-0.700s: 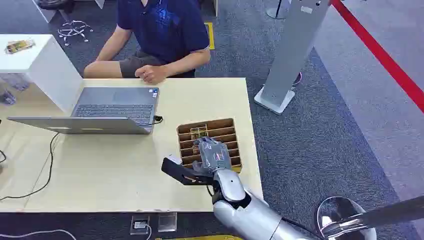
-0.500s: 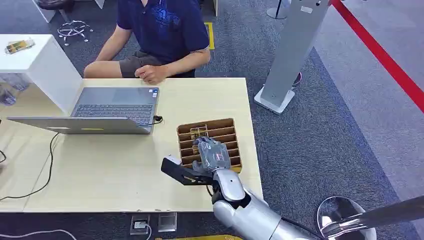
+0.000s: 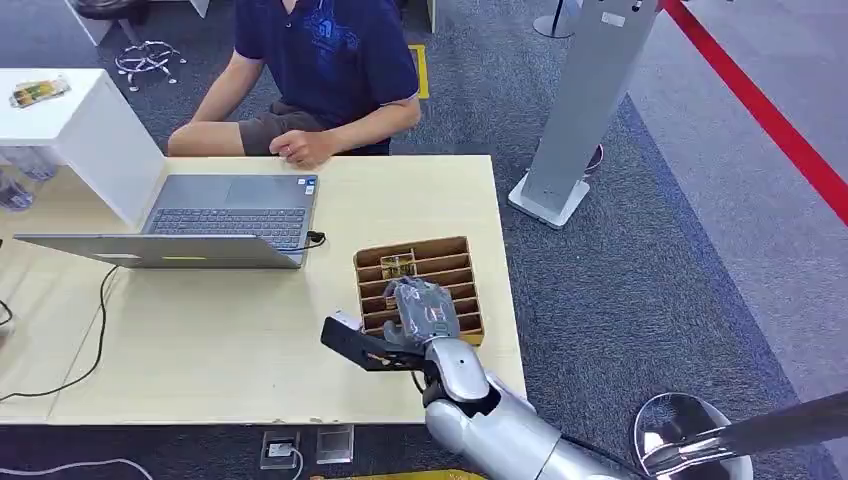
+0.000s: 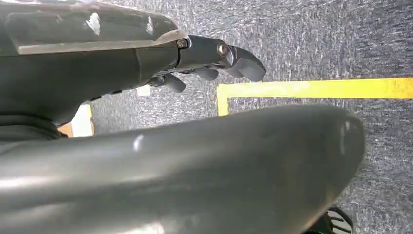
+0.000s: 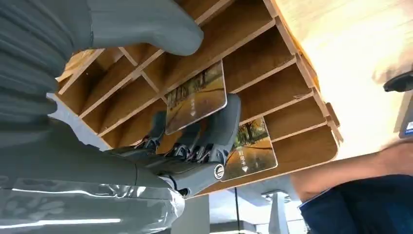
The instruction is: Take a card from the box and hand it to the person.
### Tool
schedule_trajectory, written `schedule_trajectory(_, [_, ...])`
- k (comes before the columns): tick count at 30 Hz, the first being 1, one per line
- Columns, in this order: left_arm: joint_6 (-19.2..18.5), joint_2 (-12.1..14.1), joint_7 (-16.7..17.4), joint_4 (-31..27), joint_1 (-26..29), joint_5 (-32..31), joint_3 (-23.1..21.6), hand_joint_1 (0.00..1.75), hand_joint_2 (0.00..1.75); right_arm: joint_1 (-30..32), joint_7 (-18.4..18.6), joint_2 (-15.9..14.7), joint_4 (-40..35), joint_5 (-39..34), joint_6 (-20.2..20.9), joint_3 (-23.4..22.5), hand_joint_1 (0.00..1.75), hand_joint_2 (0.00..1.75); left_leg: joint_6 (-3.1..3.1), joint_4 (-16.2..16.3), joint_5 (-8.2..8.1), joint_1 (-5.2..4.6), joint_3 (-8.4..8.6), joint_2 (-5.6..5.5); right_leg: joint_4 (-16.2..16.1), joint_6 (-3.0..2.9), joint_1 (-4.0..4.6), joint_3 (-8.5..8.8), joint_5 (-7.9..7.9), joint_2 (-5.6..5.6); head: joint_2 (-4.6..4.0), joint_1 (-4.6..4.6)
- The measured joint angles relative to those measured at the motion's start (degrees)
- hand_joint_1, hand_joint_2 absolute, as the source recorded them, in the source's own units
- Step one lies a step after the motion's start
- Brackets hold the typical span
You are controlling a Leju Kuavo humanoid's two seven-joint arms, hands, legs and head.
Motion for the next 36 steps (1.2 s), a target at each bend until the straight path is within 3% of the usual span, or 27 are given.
schedule_trajectory(11, [-0.2, 0.0, 0.2, 0.0, 0.0, 0.5, 0.0, 0.00, 0.00, -0.8, -0.9, 0.8, 1.4, 0.1, -1.4, 0.2, 1.03, 1.75, 0.00, 0.0, 0.00, 0.00, 0.00, 0.00, 0.0, 0.00, 0.00, 0.00, 0.00, 0.00, 0.00, 0.02])
schedule_trajectory(25, [0.6, 0.0, 0.2, 0.0, 0.1, 1.3, 0.1, 0.00, 0.00, -1.3, 0.0, 0.9, 2.0, 0.9, -1.4, 0.3, 0.87, 1.75, 0.00, 0.0, 0.00, 0.00, 0.00, 0.00, 0.0, 0.00, 0.00, 0.00, 0.00, 0.00, 0.00, 0.00])
schedule_trajectory(36, [0.7, 0.0, 0.2, 0.0, 0.1, 1.7, 0.1, 0.00, 0.00, -1.4, 0.8, 0.4, 1.7, 1.9, -1.3, 0.0, 0.98, 1.75, 0.00, 0.0, 0.00, 0.00, 0.01, 0.00, 0.0, 0.00, 0.00, -0.01, 0.00, 0.00, 0.00, 0.02])
